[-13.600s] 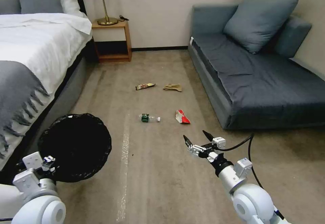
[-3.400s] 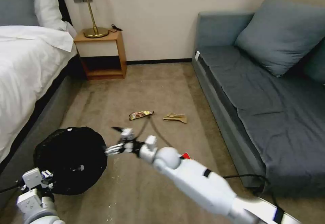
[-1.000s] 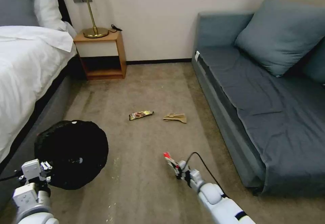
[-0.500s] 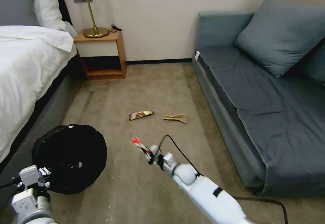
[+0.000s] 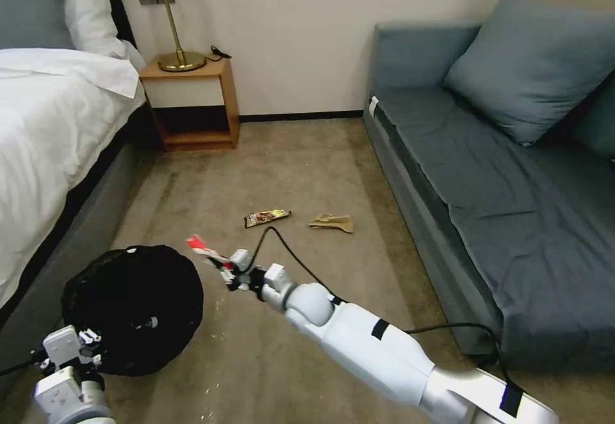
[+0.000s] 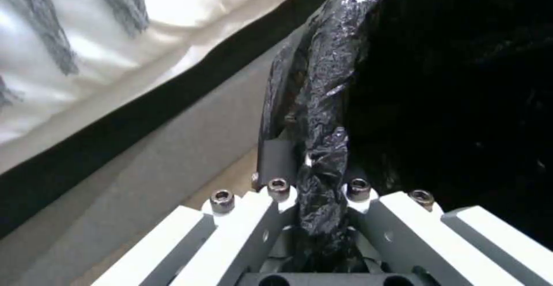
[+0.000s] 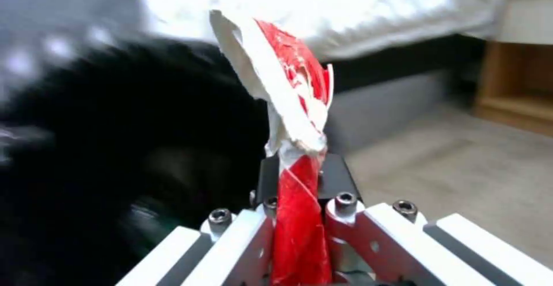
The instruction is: Pick up the trash bin, then pick up the garbage on the floor and place it into the trash bin.
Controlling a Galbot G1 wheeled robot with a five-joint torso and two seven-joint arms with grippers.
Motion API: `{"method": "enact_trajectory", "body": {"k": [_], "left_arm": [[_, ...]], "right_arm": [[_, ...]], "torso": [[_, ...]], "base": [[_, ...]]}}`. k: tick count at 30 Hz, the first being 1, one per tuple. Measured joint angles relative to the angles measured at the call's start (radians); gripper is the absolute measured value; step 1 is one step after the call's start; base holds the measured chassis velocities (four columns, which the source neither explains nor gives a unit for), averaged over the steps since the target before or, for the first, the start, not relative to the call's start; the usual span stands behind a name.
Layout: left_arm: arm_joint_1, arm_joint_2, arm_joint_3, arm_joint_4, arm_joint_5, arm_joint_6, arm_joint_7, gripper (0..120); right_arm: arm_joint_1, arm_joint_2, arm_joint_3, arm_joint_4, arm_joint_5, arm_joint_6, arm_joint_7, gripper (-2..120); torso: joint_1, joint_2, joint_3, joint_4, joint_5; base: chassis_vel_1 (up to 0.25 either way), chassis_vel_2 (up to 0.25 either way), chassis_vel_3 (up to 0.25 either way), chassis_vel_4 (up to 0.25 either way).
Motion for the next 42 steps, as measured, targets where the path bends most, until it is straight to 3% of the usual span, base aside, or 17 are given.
{"method": "enact_trajectory", "body": {"k": [9,18,23,34,39,42], "left_arm": [[-0.009,-0.037,-0.007,-0.011,0.004,-0.002,0.000,3],[-0.008,-0.080,0.000,-0.027,0.006,-0.012,0.018,3],[-0.008,-0.083,0.005,-0.026,0.010,-0.015,0.022,3],[-0.008,-0.082,0.000,-0.009,0.015,-0.031,0.025,3],[-0.009,-0.082,-0.002,-0.002,0.015,-0.033,0.025,3],[-0.010,-0.082,-0.003,0.001,0.015,-0.035,0.025,3]], "right_arm": [[0.003,0.010,-0.085,0.055,0.041,0.006,-0.034,1],[0.012,0.037,-0.131,-0.027,0.002,0.014,-0.016,1],[0.018,0.064,-0.141,-0.069,-0.021,0.032,0.005,2],[0.009,0.077,-0.142,-0.072,-0.046,0.032,0.033,43],[0.006,0.073,-0.142,-0.071,-0.050,0.032,0.033,56],[-0.003,0.062,-0.130,-0.061,-0.059,0.033,0.033,71]], "torso": [[0.000,0.000,0.000,-0.0001,0.0000],[0.000,0.000,0.000,-0.0001,0.0001],[0.000,0.000,0.000,-0.0001,0.0001],[0.000,0.000,0.000,-0.0002,0.0001],[0.000,0.000,0.000,-0.0001,0.0001],[0.000,0.000,0.000,-0.0001,0.0001]], "base": [[0.000,0.000,0.000,0.000],[0.000,0.000,0.000,0.000],[0.000,0.000,0.000,0.000],[0.000,0.000,0.000,0.000],[0.000,0.000,0.000,0.000],[0.000,0.000,0.000,0.000]]}}
